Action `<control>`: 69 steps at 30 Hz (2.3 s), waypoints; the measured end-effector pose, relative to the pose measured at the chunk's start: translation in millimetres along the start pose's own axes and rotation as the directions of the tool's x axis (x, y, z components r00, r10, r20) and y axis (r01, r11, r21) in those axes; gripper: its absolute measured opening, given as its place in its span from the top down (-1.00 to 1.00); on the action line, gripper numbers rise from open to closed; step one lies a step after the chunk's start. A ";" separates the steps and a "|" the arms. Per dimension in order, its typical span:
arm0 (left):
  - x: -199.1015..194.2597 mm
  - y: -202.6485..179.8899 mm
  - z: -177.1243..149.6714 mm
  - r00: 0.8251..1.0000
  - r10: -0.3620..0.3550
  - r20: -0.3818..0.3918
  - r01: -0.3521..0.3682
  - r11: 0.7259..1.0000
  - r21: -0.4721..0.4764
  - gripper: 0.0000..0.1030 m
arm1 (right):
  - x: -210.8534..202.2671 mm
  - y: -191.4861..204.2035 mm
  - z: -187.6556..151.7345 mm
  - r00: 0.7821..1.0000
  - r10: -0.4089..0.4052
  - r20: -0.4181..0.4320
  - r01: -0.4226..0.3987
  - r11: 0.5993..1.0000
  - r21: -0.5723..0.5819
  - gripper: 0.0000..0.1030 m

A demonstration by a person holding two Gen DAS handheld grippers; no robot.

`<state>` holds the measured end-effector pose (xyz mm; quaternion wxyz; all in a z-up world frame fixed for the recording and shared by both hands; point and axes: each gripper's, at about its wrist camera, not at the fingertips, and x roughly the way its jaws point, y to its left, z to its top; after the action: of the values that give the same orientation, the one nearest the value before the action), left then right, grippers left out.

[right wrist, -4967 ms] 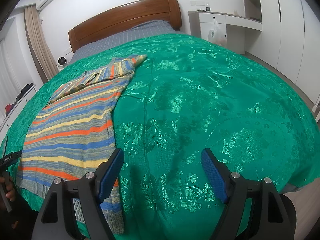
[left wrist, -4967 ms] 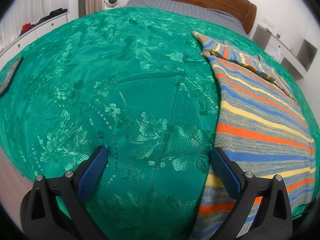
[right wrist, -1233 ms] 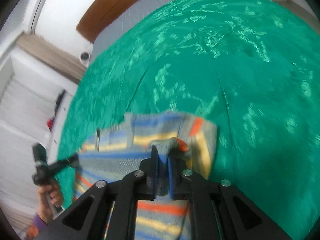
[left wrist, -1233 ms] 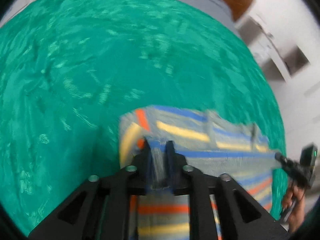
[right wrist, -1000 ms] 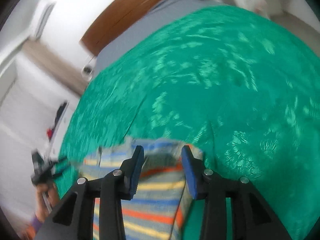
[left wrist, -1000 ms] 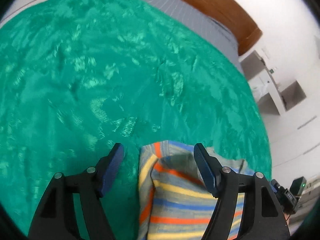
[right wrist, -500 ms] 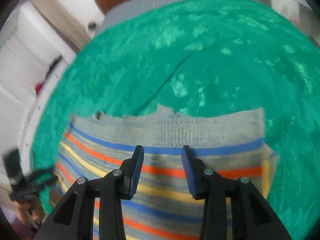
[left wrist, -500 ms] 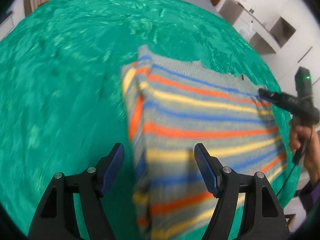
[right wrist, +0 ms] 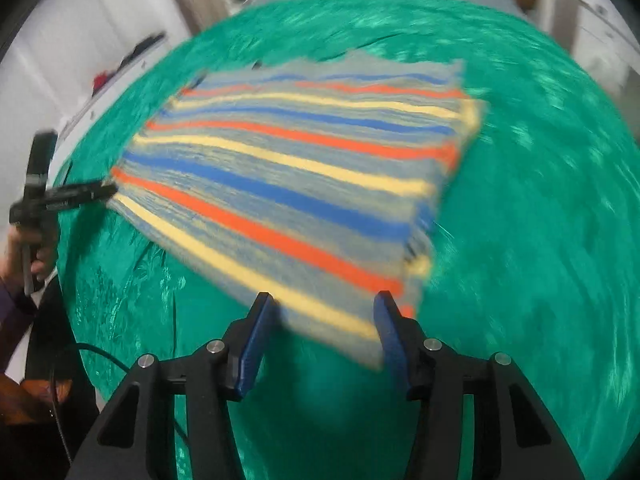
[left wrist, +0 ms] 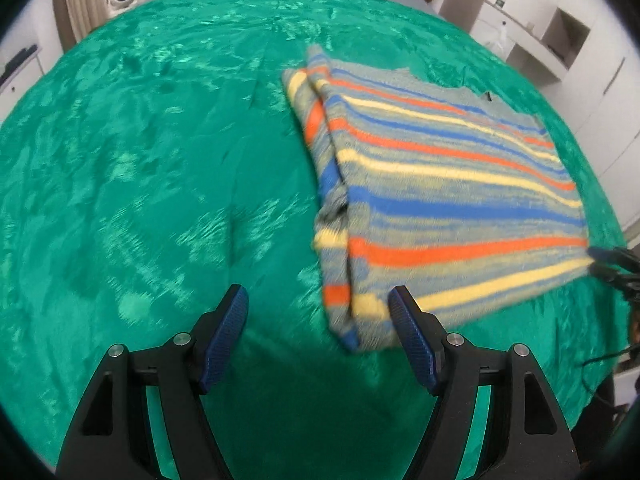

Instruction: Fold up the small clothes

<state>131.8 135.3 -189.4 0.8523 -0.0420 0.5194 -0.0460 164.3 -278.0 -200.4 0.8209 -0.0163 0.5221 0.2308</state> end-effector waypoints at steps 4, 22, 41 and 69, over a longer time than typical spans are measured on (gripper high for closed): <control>-24.1 4.0 -15.4 0.999 0.001 0.045 0.000 0.999 -0.036 -0.47 | -30.8 -3.3 -21.4 0.996 -0.052 0.074 0.046 0.996 0.075 -0.02; -21.6 -7.8 -88.7 0.978 0.113 0.178 -0.090 0.988 -0.129 -0.87 | -59.0 30.9 -92.0 0.968 -0.090 0.236 0.022 0.961 0.274 -0.19; -14.8 -15.5 -103.4 0.961 0.148 0.232 -0.131 0.988 -0.088 -0.99 | -80.2 50.1 -109.0 0.927 -0.241 0.288 0.194 0.964 0.183 -0.31; -17.8 -19.0 -109.5 0.957 0.167 0.238 -0.153 0.985 -0.076 -0.99 | -79.7 33.9 -137.3 0.922 -0.258 0.287 0.184 0.948 0.261 -0.31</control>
<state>25.6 116.0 -221.5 0.9089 -0.0294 0.4138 0.0434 6.4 -313.3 -186.6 0.9114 0.0566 0.4010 0.0738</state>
